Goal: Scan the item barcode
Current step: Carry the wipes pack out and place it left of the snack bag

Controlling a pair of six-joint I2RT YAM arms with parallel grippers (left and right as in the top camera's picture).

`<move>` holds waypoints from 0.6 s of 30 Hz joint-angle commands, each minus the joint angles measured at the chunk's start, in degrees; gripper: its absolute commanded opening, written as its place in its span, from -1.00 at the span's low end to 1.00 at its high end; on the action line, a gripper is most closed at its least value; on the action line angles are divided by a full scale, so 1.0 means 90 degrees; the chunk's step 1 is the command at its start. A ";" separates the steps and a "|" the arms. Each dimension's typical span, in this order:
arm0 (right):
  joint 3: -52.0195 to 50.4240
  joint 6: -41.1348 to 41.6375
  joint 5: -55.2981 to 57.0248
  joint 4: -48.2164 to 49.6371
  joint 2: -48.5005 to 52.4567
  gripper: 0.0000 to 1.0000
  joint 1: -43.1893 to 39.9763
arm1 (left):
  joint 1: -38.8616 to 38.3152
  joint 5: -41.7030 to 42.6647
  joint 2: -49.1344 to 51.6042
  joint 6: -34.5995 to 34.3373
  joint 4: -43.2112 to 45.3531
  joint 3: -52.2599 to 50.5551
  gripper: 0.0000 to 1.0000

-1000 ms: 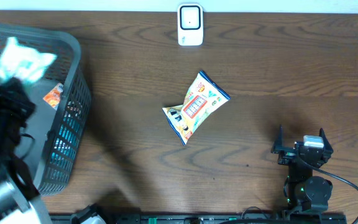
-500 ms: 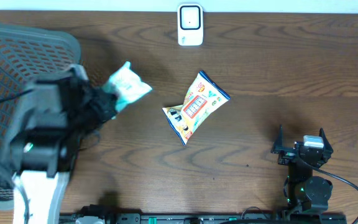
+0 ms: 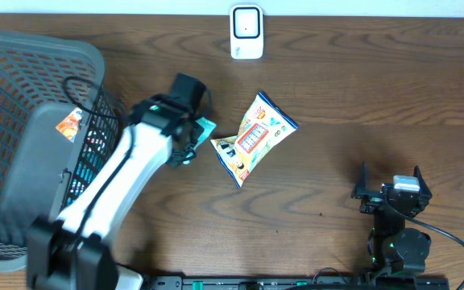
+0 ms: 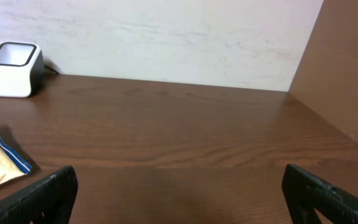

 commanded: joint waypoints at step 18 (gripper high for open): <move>-0.0017 -0.0044 -0.0039 -0.0010 -0.0039 0.98 -0.0005 | -0.0083 -0.0413 -0.0644 0.2074 0.0787 0.0692 0.77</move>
